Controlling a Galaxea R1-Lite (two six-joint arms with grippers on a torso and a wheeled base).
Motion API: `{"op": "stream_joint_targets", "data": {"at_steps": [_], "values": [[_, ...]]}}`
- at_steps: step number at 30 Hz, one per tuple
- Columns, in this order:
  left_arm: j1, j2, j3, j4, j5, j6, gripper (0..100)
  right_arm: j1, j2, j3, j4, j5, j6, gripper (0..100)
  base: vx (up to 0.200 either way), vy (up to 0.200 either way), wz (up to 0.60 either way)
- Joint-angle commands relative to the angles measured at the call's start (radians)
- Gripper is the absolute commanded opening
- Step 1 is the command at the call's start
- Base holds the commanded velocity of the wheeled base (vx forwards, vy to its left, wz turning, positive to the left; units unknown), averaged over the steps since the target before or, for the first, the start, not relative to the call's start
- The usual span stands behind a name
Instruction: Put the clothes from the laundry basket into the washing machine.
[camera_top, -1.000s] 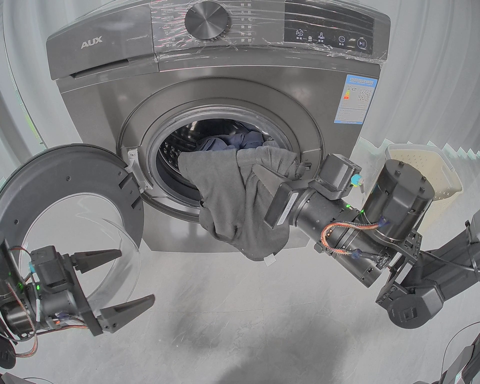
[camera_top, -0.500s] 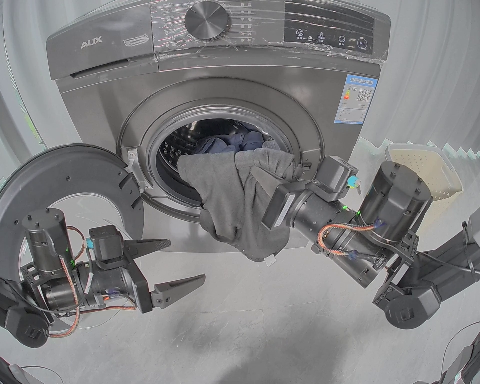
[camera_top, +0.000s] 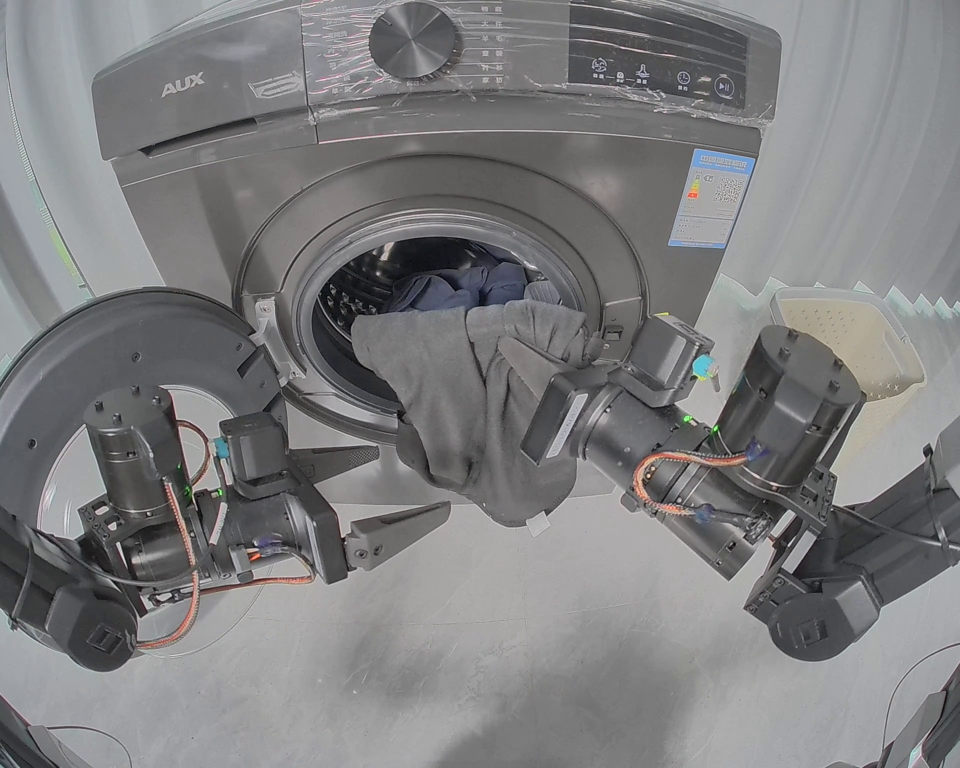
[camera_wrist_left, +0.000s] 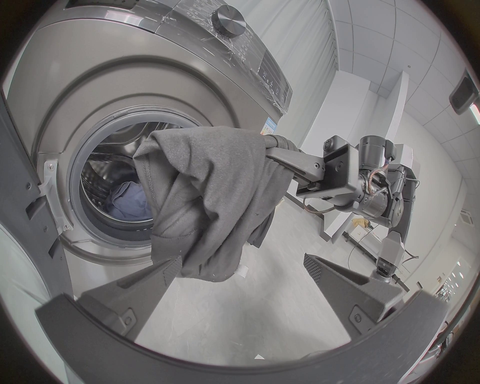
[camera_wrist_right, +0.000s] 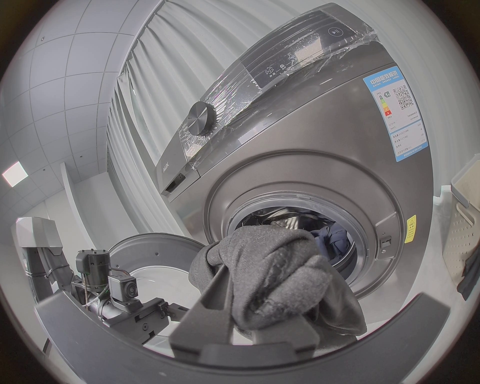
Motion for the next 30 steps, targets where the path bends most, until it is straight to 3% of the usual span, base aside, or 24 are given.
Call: {"op": "stream_joint_targets", "data": {"at_steps": [1,16,23,30], "values": [[-0.001,0.062,-0.02,-0.031,0.0,-0.002,100,0.0,-0.002,0.001,0.001,0.0,-0.001,0,0.0,0.0,0.0],[-0.015,0.184,-0.054,-0.174,0.003,-0.004,100,0.002,0.005,0.001,-0.002,0.0,-0.001,0,0.0,0.0,0.0],[-0.027,0.229,-0.077,-0.241,0.038,-0.005,100,0.003,0.005,0.002,-0.002,0.0,-0.001,0,0.0,0.0,0.0],[-0.027,0.261,-0.108,-0.252,0.038,-0.011,100,0.003,0.005,0.011,-0.003,0.0,0.001,0,0.0,0.0,0.0]]}}
